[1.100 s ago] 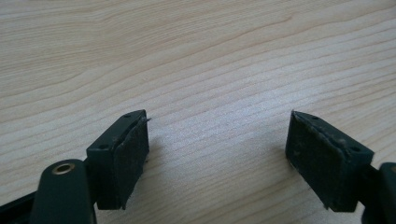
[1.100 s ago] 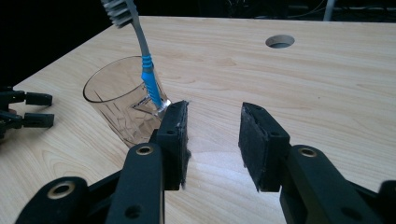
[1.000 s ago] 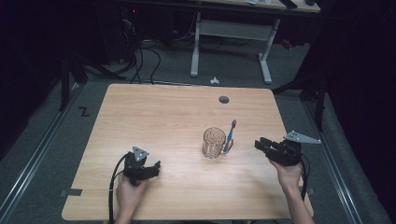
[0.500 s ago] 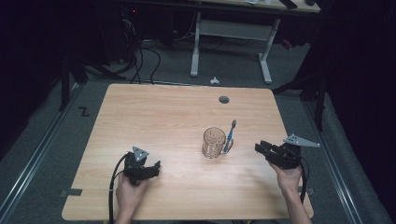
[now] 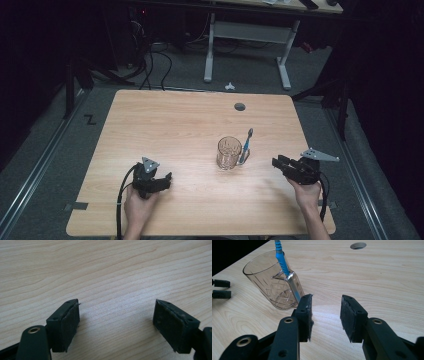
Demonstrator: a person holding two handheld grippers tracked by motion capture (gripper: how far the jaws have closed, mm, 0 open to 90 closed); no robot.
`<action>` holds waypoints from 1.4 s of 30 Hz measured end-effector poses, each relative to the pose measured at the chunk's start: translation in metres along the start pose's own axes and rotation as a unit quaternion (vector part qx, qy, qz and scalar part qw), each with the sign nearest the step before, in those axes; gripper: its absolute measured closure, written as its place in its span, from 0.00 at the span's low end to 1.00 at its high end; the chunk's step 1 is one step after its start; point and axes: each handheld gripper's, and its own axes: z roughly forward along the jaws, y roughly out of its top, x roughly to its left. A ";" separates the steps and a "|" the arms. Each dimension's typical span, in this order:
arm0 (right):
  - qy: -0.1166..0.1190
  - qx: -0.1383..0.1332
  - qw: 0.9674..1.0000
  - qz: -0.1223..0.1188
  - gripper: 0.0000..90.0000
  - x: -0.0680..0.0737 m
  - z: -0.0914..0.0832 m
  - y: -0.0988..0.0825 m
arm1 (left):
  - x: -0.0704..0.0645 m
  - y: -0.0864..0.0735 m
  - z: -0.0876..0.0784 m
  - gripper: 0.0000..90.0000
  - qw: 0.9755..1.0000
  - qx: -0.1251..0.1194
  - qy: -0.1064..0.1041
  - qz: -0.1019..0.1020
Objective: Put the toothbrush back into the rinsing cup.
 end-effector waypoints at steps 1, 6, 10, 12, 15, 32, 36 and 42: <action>0.000 0.000 1.000 0.001 0.69 0.001 0.000 0.000 | 0.000 0.000 0.000 0.24 1.000 0.000 0.000 0.001; -0.002 0.005 1.000 -0.005 0.68 0.003 0.003 -0.003 | 0.000 0.000 0.000 0.24 1.000 0.000 0.000 0.000; -0.004 0.008 1.000 -0.001 0.68 0.003 0.006 -0.008 | 0.000 0.000 0.000 0.24 1.000 0.000 0.000 0.001; -0.005 0.011 1.000 -0.002 0.68 0.003 0.007 -0.010 | 0.000 0.000 0.000 0.24 1.000 0.000 0.000 0.001; -0.009 0.018 1.000 -0.006 0.68 0.004 0.009 -0.013 | 0.000 0.000 0.000 0.24 1.000 0.000 0.000 0.000; -0.020 0.036 0.999 -0.017 0.66 0.009 0.020 -0.028 | 0.000 0.000 0.000 0.24 1.000 0.000 0.000 0.000; -0.025 0.043 0.999 -0.021 0.65 0.011 0.023 -0.031 | 0.000 0.000 0.000 0.24 1.000 0.000 0.000 0.000; -0.038 0.050 0.998 -0.027 0.62 0.011 0.027 -0.035 | 0.000 0.000 0.000 0.24 1.000 0.000 0.000 0.000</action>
